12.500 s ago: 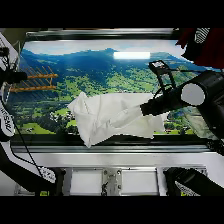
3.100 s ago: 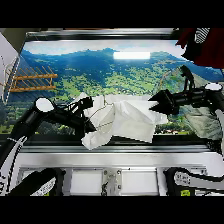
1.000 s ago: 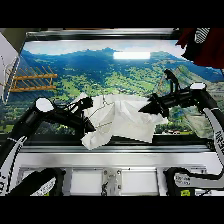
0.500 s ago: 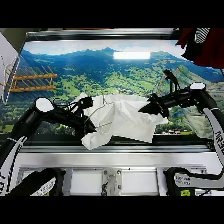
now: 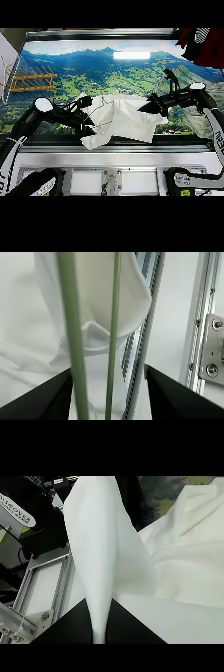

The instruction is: Fold the clothes and pants, and hang the long-sleeved shirts on hangers.

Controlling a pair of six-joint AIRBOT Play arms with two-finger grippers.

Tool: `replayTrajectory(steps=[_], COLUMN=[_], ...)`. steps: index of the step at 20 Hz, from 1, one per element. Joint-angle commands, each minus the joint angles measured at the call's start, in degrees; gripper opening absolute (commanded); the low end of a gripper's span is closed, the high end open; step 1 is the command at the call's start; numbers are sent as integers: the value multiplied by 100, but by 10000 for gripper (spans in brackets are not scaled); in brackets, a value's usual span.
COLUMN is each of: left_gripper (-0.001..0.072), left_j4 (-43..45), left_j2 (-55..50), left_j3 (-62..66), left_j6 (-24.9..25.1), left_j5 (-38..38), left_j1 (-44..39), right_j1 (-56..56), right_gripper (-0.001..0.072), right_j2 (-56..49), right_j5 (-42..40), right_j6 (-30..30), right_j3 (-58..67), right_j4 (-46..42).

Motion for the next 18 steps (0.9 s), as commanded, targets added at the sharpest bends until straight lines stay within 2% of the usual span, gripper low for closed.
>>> replayTrajectory(steps=[1, 18], left_gripper=[453, 453], left_j4=[9, -44], left_j2=[0, 0], left_j3=[0, 0], left_j6=[-376, -623], left_j5=[-26, 166], left_j1=[221, 295], right_j1=[-4, 175], right_gripper=[11, 10], right_j2=[4, 4], right_j5=[11, 22], right_j6=[-140, -140], right_j3=[2, 2], right_j4=[459, 737])
